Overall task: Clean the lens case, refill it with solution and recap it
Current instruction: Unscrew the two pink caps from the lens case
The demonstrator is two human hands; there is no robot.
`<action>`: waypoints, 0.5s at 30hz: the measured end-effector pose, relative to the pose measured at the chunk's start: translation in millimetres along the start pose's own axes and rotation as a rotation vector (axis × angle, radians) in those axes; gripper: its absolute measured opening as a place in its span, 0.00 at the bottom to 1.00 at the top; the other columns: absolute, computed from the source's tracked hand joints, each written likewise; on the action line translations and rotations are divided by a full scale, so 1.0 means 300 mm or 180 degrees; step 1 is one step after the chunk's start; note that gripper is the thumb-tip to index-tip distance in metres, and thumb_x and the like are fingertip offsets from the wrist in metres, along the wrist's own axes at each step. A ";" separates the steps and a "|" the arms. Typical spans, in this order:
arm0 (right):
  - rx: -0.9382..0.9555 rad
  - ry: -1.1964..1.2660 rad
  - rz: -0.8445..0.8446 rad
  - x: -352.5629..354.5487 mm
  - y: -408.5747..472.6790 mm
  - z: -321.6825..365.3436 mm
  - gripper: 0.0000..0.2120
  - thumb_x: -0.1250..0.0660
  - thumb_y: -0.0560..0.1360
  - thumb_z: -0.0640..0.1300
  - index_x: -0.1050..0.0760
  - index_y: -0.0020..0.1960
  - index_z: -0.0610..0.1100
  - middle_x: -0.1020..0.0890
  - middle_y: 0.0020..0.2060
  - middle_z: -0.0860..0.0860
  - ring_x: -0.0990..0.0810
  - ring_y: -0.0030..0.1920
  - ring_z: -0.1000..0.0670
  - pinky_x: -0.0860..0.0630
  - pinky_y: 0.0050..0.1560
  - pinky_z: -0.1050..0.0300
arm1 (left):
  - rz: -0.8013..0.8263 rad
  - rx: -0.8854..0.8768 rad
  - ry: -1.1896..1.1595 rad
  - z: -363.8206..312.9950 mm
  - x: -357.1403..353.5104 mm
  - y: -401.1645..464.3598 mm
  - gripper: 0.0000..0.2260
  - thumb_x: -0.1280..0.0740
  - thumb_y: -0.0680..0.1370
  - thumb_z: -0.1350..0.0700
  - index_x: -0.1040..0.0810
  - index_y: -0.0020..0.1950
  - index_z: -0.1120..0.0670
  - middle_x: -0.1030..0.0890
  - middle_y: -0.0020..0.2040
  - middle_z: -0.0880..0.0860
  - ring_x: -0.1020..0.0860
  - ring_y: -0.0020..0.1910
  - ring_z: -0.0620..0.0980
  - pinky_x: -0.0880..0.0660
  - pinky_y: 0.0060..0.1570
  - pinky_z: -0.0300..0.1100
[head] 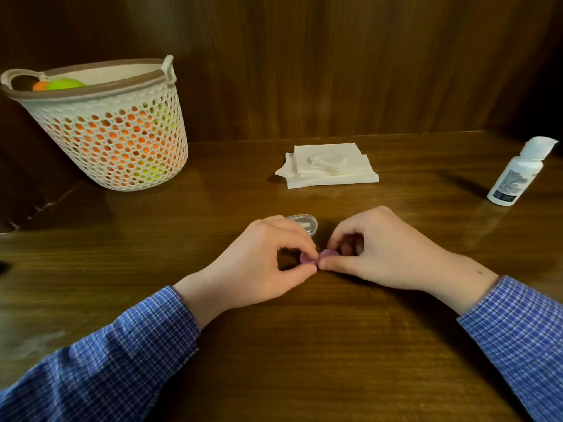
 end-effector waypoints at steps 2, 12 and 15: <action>-0.0026 0.0067 0.0054 -0.013 -0.002 0.004 0.15 0.28 0.68 0.67 0.16 0.45 0.58 0.17 0.35 0.61 0.19 0.41 0.63 0.27 0.33 0.70 | -0.0016 0.0037 -0.0067 0.010 0.000 0.000 0.06 0.24 0.76 0.55 0.12 0.52 0.51 0.14 0.49 0.45 0.18 0.52 0.43 0.21 0.54 0.39; 0.0238 -0.0110 0.0161 -0.034 -0.001 0.047 0.09 0.26 0.73 0.59 0.16 0.47 0.54 0.19 0.35 0.61 0.22 0.43 0.67 0.28 0.39 0.73 | -0.0030 0.0072 -0.0138 0.003 0.006 -0.002 0.06 0.23 0.75 0.56 0.11 0.51 0.51 0.13 0.50 0.45 0.17 0.52 0.37 0.21 0.54 0.32; 0.0335 -0.0026 0.0228 -0.034 -0.001 0.051 0.08 0.25 0.74 0.57 0.17 0.47 0.55 0.18 0.35 0.61 0.20 0.42 0.64 0.26 0.38 0.70 | 0.0035 0.0017 -0.0127 -0.007 0.005 0.000 0.06 0.23 0.76 0.57 0.11 0.51 0.52 0.13 0.51 0.46 0.16 0.52 0.38 0.21 0.54 0.32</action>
Point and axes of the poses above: each hand's wrist, its own y-axis towards the middle knuckle, its own x-axis out of the back of the hand, z = x × y, the point moved 9 cm from there along y, towards the middle knuckle
